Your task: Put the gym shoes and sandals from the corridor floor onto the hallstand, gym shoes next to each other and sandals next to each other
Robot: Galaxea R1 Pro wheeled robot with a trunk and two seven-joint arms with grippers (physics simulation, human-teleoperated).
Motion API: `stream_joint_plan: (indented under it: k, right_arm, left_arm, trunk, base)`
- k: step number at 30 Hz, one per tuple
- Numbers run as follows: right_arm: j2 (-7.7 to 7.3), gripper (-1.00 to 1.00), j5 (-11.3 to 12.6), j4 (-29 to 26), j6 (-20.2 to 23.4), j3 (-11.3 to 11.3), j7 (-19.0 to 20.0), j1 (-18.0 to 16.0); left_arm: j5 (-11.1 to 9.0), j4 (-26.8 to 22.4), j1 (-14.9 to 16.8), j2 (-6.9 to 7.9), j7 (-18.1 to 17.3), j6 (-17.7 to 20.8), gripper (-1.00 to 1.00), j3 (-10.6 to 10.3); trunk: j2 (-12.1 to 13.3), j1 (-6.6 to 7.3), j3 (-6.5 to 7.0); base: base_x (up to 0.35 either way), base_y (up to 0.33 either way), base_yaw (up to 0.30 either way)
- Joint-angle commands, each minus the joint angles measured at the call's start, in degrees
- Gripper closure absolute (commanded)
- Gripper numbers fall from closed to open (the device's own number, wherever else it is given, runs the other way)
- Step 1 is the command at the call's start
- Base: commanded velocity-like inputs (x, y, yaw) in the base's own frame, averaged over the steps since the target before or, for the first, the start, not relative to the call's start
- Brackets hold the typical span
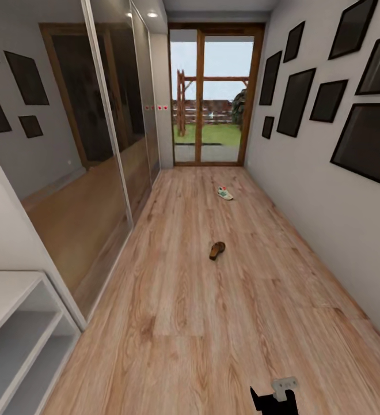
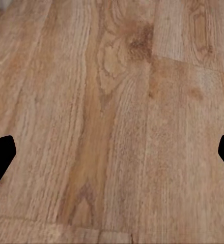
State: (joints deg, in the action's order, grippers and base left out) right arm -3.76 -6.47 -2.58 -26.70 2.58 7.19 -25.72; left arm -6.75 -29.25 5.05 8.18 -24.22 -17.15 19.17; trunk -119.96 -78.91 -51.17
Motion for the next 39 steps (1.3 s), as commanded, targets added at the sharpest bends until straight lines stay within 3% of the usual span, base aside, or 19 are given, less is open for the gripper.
stream_joint_plan:
  k: [1, 10, 30, 39]
  right_arm:
    - [-0.02, -1.00, -0.52, 0.04, -0.19, 0.32, 0.05, -0.03]
    - [-0.02, -1.00, -0.50, 0.03, -0.19, 0.32, 0.03, -0.03]
    - [-0.02, -1.00, -0.48, 0.03, -0.11, 0.32, 0.10, -0.03]
    - [-0.02, -1.00, -0.48, 0.03, -0.11, 0.32, 0.10, -0.03]
  left_arm:
    - [-0.54, 0.08, 0.05, -0.01, -0.56, 0.09, -1.00, 0.17]
    - [-0.48, -0.01, 0.05, -0.01, -0.56, 0.04, -1.00, 0.17]
    - [-0.54, -0.18, 0.05, -0.01, -0.56, 0.07, -1.00, 0.17]
    - [-0.54, -0.19, 0.05, -0.01, -0.56, 0.08, -1.00, 0.17]
  trunk:
    - [-0.02, -0.02, -0.05]
    - [-0.02, -0.02, -0.05]
    - [-0.02, -0.02, 0.65]
    - [-0.02, -0.02, 0.71]
  base:
    - [0.325, 0.102, 0.000]
    - [0.334, 0.036, 0.000]
    - [0.339, 0.000, -0.250]
    - [0.339, 0.049, -0.063]
